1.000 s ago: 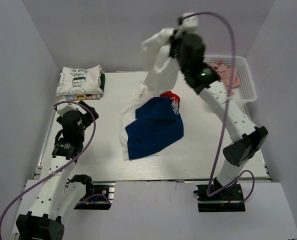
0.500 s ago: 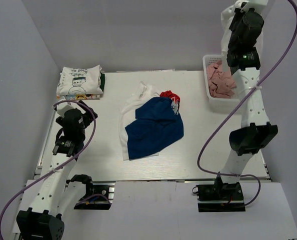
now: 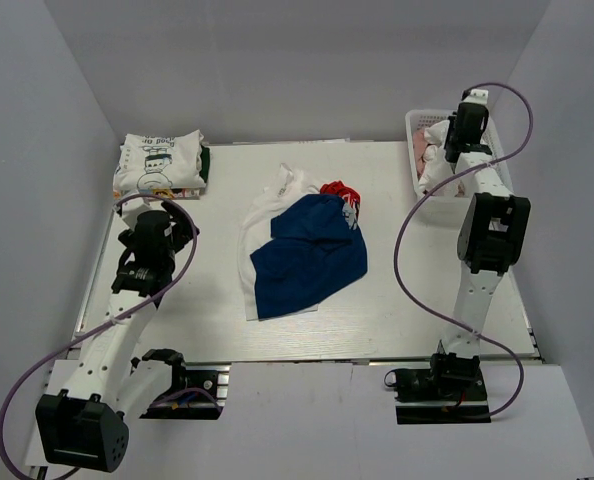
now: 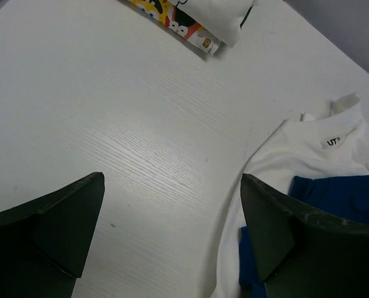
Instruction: Fold and stack the t-shirts
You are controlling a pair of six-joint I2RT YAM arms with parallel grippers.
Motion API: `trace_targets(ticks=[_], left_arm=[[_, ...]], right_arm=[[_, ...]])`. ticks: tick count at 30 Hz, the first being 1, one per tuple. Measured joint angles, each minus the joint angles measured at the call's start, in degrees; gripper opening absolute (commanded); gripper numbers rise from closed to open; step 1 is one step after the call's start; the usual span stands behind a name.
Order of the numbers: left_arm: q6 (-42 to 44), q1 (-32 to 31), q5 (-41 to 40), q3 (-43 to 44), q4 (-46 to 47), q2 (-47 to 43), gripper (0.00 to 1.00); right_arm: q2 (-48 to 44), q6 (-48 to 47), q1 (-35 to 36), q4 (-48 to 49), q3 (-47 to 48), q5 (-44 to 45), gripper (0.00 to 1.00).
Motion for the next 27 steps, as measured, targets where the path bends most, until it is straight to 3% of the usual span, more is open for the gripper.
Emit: trace_targets(ticks=[1,2,7,11,17,20,23,27], left_arm=[[0.0,0.0,0.1,0.3,-0.2,0.5,1.00],[0.0,0.0,0.2,0.5,-0.3,0.8,1.00],[0.0,0.0,0.7,1.1,-0.2,0.9,1.00],[-0.2,0.0,2.4,1.1,-0.2,0.9,1.00],[-0.9,0.0,4.5,1.0,0.0,0.8,1.00],[-0.9,0.0,5.3,1.0,0.3,0.8,1.00],[-0.9,0.0,6.2,0.5,0.5,0.7,1.00],[-0.9,0.0,7.4,-0.6,0.6,0.7,1.00]], right_arm=[[1.4,0.7,-0.3,-0.9,0.0,0.9,0.80],[2.3,1.1,-0.5,-1.9,0.0,1.8,0.90],[0.8,1.2,-0.4,-8.5,0.0,3.7,0.90],[-8.1,1.2,2.5,-14.4,-2.0,3.1,0.90],[-31.5,5.3,19.7,-13.7,-14.8,1.6,0.90],[-38.6,9.7,29.3,-12.7,-24.0,0.8,0.90],[-39.3,13.5,34.8,-13.3,-31.8,0.5,0.90],[-32.7,18.3,41.6,-16.2,-39.0,1.3,0.90]])
